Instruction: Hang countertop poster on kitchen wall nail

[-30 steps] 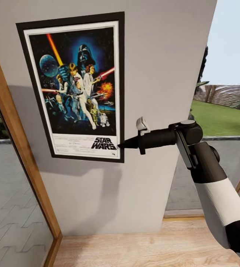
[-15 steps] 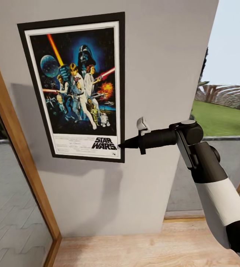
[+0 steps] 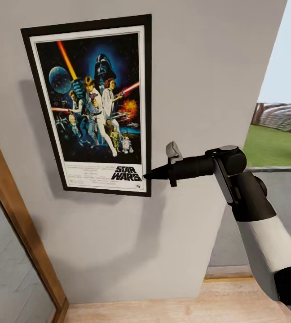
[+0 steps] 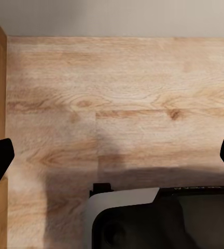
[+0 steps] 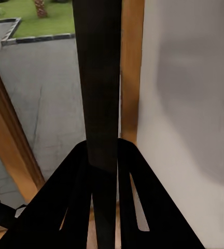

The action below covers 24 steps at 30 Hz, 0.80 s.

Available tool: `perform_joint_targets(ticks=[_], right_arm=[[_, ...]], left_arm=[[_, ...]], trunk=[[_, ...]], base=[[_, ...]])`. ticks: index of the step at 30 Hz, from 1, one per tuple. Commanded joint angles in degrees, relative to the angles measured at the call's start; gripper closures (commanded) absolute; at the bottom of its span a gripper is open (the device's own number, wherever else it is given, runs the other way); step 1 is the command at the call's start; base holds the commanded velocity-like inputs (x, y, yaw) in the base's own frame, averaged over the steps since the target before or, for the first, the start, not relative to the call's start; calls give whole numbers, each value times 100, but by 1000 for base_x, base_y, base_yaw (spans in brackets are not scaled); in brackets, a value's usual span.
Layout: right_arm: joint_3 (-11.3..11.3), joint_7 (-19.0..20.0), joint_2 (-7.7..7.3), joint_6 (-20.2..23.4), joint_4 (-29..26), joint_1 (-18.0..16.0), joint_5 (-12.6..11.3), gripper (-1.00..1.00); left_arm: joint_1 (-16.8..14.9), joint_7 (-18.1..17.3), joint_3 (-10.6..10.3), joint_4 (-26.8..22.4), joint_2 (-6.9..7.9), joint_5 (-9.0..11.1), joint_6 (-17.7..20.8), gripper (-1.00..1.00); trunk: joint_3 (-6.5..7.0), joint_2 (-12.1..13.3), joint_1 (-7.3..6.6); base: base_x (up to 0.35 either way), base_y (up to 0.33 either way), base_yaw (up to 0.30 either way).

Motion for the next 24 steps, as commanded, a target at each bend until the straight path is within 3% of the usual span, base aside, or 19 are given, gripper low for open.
perform_joint_targets(ticks=[1, 19, 24], right_arm=[[8, -3, -6, 74, 1, -6, -47, 100], [8, -3, -5, 74, -8, -6, -48, 100], [8, -3, -1, 74, -15, -6, -47, 100]], left_arm=[[0, -41, 32, -6, -4, -20, -6, -100], [0, -41, 32, -8, -4, -13, -6, -100], [0, -41, 32, -13, -4, -12, -5, -100]], trunk=[[-9, -10, 6], [-9, -10, 6], [-9, -10, 6]], base=[[205, 0, 0], [31, 0, 0], [225, 0, 0]])
